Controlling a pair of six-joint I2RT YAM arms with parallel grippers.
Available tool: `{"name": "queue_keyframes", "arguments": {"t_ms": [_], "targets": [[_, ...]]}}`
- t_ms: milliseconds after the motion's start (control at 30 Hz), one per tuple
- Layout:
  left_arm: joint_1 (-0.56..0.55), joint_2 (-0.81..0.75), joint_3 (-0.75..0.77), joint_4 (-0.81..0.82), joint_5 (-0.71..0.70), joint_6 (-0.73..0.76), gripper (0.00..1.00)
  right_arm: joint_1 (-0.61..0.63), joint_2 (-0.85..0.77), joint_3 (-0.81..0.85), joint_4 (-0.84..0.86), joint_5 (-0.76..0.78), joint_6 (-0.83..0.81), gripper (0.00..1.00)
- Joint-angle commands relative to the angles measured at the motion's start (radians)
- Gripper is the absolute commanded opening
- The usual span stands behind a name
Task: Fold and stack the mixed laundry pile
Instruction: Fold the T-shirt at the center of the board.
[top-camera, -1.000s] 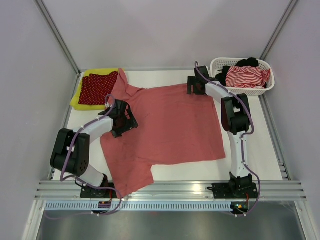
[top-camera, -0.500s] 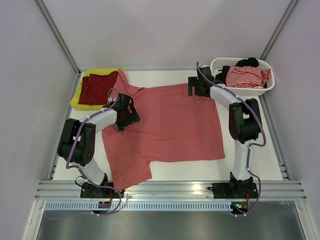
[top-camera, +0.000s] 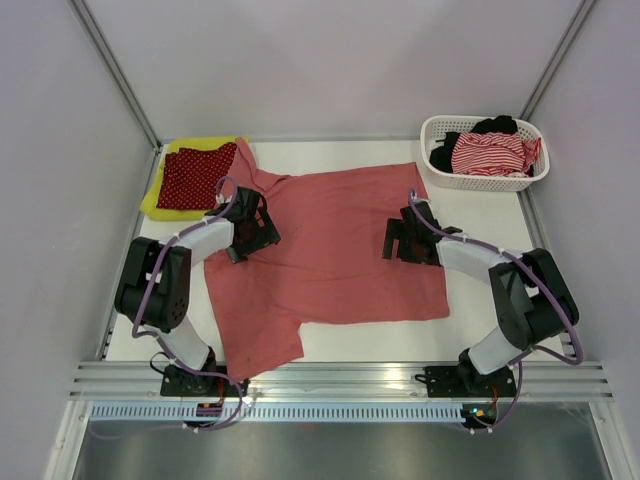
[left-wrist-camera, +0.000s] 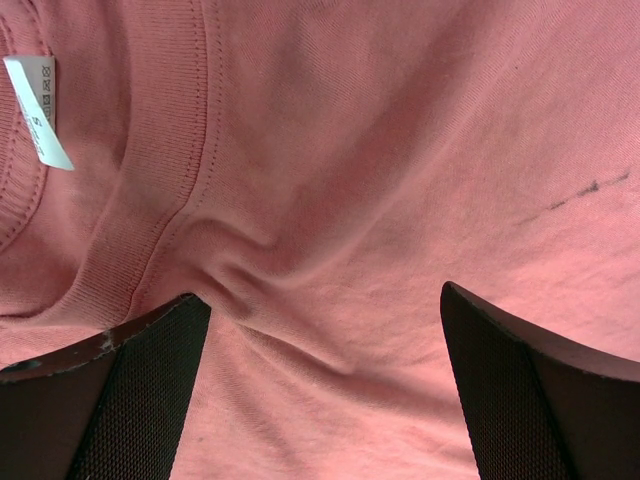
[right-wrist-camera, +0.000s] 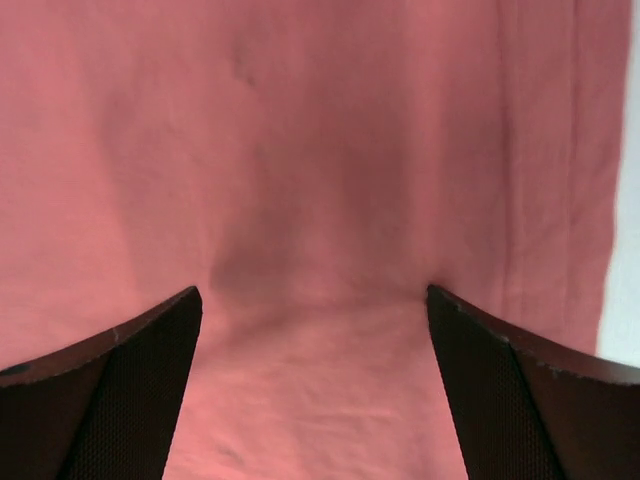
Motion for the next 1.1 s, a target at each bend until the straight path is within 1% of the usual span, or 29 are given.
{"name": "queue_keyframes", "arguments": {"t_ms": [0, 167, 367, 467, 567, 600, 633, 700, 733, 767, 800, 833, 867, 900, 933, 967, 1000, 1033, 1067], "targets": [[0.001, 0.053, -0.005, 0.032, 0.037, 0.019, 1.0, -0.01, 0.037, -0.003, 0.059, 0.012, 0.063, 0.98], [-0.008, 0.131, 0.072, 0.033, 0.071, 0.03, 1.0, -0.105, 0.106, -0.006, 0.07, -0.024, 0.069, 0.98], [-0.037, 0.204, 0.182, 0.033, 0.123, 0.047, 1.0, -0.22, 0.12, 0.038, 0.055, 0.022, 0.044, 0.98], [-0.054, 0.22, 0.225, 0.035, 0.125, 0.056, 1.0, -0.273, 0.117, 0.066, 0.042, 0.032, 0.029, 0.98], [-0.074, 0.251, 0.294, 0.029, 0.166, 0.084, 1.0, -0.301, 0.108, 0.09, 0.035, 0.003, 0.012, 0.98], [-0.079, 0.251, 0.304, 0.02, 0.177, 0.087, 0.99, -0.3, 0.091, 0.094, 0.041, -0.039, 0.009, 0.98], [-0.082, 0.23, 0.31, 0.016, 0.195, 0.087, 1.0, -0.3, 0.075, 0.095, 0.042, -0.055, 0.01, 0.98], [-0.099, 0.185, 0.281, 0.009, 0.189, 0.084, 0.99, -0.298, 0.02, 0.086, 0.042, -0.083, 0.01, 0.98], [-0.103, 0.109, 0.235, -0.005, 0.184, 0.084, 1.0, -0.3, -0.004, 0.081, 0.038, -0.087, 0.013, 0.98], [-0.114, 0.064, 0.201, -0.01, 0.175, 0.079, 1.0, -0.3, -0.056, 0.063, 0.036, -0.086, 0.016, 0.98], [-0.117, 0.006, 0.165, -0.017, 0.139, 0.072, 0.99, -0.3, -0.087, 0.049, 0.033, -0.081, 0.029, 0.98], [-0.12, -0.046, 0.128, -0.061, 0.134, 0.061, 1.0, -0.3, -0.116, 0.035, 0.03, -0.064, 0.038, 0.98], [-0.122, -0.153, 0.061, -0.092, 0.096, 0.027, 1.0, -0.298, -0.177, 0.005, 0.028, -0.057, 0.044, 0.98], [-0.122, -0.201, 0.028, -0.138, 0.074, 0.006, 1.0, -0.3, -0.208, -0.011, 0.021, -0.046, 0.064, 0.98], [-0.122, -0.247, -0.004, -0.225, 0.037, -0.017, 1.0, -0.3, -0.237, -0.026, 0.016, -0.017, 0.075, 0.98], [-0.12, -0.298, -0.068, -0.279, 0.023, -0.071, 1.0, -0.3, -0.286, -0.05, 0.006, -0.006, 0.084, 0.98], [-0.12, -0.374, -0.102, -0.324, 0.013, -0.1, 1.0, -0.3, -0.308, -0.06, -0.002, 0.011, 0.096, 0.98], [-0.12, -0.414, -0.139, -0.359, 0.02, -0.123, 1.0, -0.301, -0.326, -0.069, -0.005, 0.019, 0.101, 0.98], [-0.122, -0.446, -0.217, -0.406, 0.04, -0.152, 1.0, -0.3, -0.358, -0.086, -0.007, 0.023, 0.101, 0.98]]}}
